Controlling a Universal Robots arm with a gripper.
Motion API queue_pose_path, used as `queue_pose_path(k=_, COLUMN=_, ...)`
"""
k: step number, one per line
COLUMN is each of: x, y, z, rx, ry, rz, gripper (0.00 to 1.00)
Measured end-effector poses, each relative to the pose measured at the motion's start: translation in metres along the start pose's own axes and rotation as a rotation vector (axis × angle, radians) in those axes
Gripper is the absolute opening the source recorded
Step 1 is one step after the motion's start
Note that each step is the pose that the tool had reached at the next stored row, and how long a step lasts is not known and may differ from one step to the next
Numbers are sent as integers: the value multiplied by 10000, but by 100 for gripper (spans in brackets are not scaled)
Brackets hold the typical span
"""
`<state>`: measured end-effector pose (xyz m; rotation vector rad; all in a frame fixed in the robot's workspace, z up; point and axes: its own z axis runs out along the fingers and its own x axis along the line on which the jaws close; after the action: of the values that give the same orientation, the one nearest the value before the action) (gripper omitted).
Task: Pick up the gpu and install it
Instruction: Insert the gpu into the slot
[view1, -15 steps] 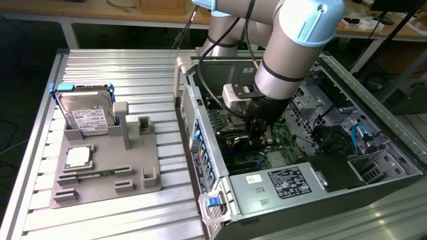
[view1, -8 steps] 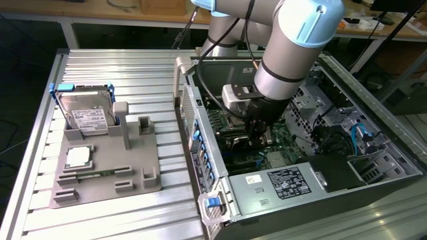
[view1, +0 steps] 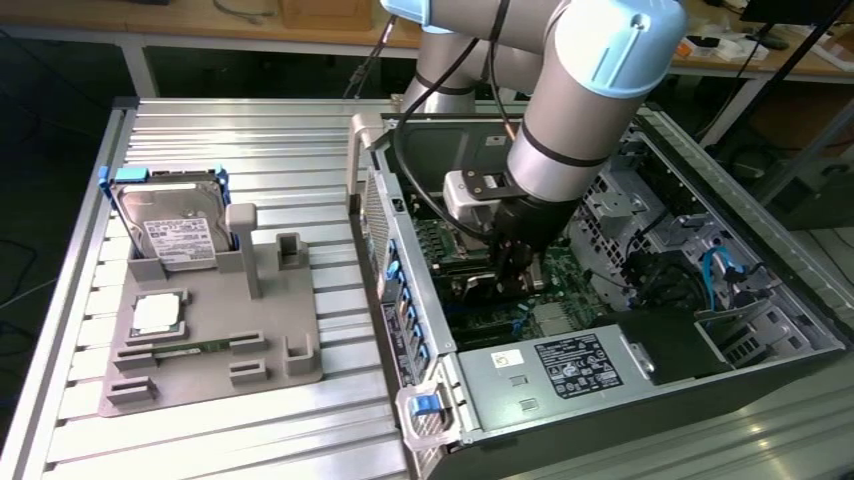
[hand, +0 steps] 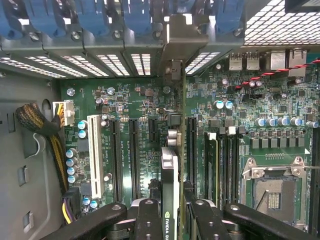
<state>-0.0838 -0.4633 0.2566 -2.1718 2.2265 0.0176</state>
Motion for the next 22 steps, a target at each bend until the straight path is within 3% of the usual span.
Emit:
queue_pose_path(k=17, x=2, y=1, z=68, rx=-1, ry=-1, rz=1, gripper=27)
queue_pose_path(k=22, x=0, y=0, z=6, rx=1, ry=-6, rz=0, gripper=27)
